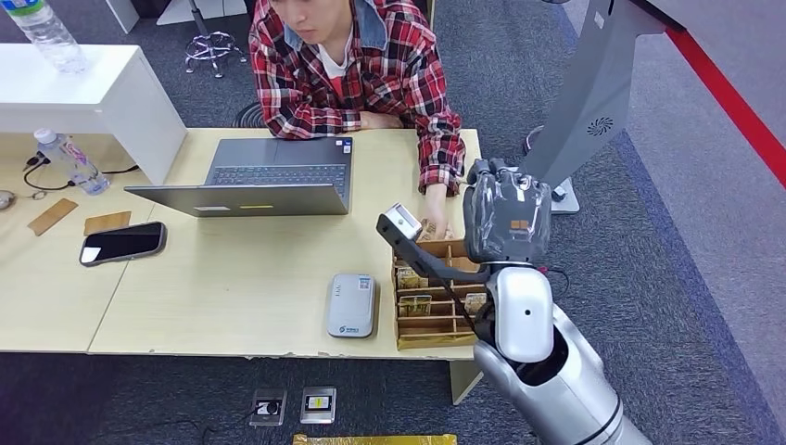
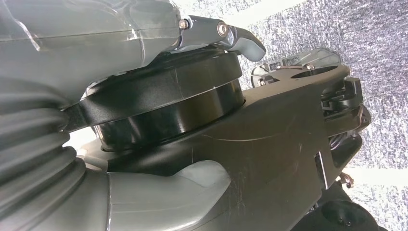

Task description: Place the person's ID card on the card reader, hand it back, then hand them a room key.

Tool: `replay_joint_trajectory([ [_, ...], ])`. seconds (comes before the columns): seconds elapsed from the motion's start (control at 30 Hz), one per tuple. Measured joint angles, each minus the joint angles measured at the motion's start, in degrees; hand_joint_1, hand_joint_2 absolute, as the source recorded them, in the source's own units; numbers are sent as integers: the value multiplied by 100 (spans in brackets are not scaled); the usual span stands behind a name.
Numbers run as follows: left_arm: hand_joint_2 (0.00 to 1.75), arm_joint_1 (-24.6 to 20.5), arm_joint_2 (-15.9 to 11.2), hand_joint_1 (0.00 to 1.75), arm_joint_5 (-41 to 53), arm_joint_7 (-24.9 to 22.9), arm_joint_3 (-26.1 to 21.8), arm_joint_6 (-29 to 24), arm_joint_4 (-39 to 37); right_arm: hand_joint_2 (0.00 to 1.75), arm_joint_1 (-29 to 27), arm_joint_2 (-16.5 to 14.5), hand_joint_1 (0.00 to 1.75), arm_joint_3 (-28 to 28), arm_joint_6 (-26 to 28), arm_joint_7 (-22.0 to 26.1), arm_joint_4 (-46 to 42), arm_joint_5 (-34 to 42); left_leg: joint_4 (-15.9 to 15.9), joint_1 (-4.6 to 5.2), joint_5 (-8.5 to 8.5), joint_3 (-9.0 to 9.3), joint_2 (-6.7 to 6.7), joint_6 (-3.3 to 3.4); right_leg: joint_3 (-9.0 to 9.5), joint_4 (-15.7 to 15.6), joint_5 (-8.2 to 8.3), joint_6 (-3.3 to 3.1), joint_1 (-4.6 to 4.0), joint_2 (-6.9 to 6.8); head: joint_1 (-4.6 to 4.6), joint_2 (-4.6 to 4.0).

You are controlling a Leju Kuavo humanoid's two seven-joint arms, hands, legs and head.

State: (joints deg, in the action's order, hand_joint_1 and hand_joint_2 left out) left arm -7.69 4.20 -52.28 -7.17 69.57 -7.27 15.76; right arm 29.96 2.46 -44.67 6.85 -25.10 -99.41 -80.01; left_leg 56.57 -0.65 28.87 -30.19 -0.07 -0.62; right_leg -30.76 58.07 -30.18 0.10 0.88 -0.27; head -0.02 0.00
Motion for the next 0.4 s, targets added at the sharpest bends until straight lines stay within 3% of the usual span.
replay_joint_trajectory([
  [0.4, 175, -2, 0, 0, 0, 8, 0, 16, 0, 175, 344, -53, 175, -119, 178, 23, 946, 404, 0, 0, 0, -1, -3, 0, 0, 0, 0, 0, 0, -5, 0, 0],
])
